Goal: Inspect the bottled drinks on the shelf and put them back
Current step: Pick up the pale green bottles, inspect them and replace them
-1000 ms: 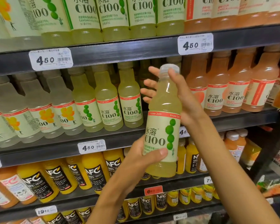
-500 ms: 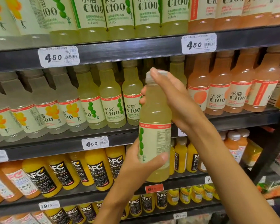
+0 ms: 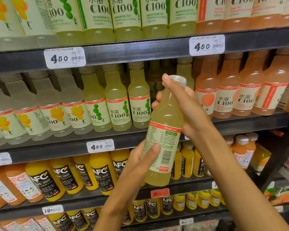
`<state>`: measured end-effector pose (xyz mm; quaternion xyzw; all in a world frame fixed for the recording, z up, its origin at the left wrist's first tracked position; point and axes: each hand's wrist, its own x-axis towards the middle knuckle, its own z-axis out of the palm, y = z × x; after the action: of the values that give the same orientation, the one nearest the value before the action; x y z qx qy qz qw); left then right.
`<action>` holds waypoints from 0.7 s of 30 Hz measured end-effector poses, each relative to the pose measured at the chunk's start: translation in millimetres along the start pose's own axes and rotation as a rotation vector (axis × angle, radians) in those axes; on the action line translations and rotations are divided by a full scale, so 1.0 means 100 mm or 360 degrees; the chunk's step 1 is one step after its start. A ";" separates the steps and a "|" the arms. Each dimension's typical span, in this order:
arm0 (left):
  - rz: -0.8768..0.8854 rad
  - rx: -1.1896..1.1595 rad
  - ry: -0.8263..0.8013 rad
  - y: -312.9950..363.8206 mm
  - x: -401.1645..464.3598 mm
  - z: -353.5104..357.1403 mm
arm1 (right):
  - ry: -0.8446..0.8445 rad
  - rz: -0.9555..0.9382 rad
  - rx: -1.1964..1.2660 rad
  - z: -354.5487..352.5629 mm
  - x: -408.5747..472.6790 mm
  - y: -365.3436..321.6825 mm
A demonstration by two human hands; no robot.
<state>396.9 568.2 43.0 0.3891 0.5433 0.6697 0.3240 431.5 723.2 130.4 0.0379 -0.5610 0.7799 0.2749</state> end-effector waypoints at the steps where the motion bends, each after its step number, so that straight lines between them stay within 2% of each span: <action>1: -0.0006 -0.0029 0.0027 -0.01 0.00 0.01 | 0.0031 -0.0004 -0.0020 0.02 -0.01 0.00; 3: -0.0039 -0.0196 0.0007 -0.02 0.00 0.03 | -0.0014 0.0015 -0.0027 0.02 0.00 -0.03; 6: -0.0098 -0.0690 -0.0221 0.06 -0.01 0.05 | -0.0223 0.0080 0.0088 0.00 0.03 -0.05; 8: -0.0206 -0.0982 -0.0428 0.11 -0.02 0.07 | -0.0319 0.0120 0.0349 0.01 0.04 -0.01; 10: -0.0258 -0.1084 -0.0533 0.10 -0.01 0.08 | -0.0378 0.0185 0.0632 0.05 0.05 0.04; 13: -0.0203 -0.0813 -0.0419 0.02 -0.02 0.07 | -0.0398 0.0193 0.0706 0.08 0.06 0.05; 16: -0.0163 -0.0373 -0.0118 0.03 -0.02 -0.02 | -0.0247 0.0046 0.0368 0.04 0.07 0.00; 18: -0.0169 -0.0365 -0.0033 0.07 -0.01 -0.09 | -0.0144 -0.0012 0.0275 0.05 0.06 -0.02; 21: -0.0198 -0.0507 -0.0099 0.12 -0.01 -0.09 | -0.0106 0.0058 0.0295 0.05 0.05 -0.04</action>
<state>389.1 560.7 54.1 0.3188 0.4430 0.7136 0.4391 427.9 721.8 137.8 0.0790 -0.4958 0.8317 0.2371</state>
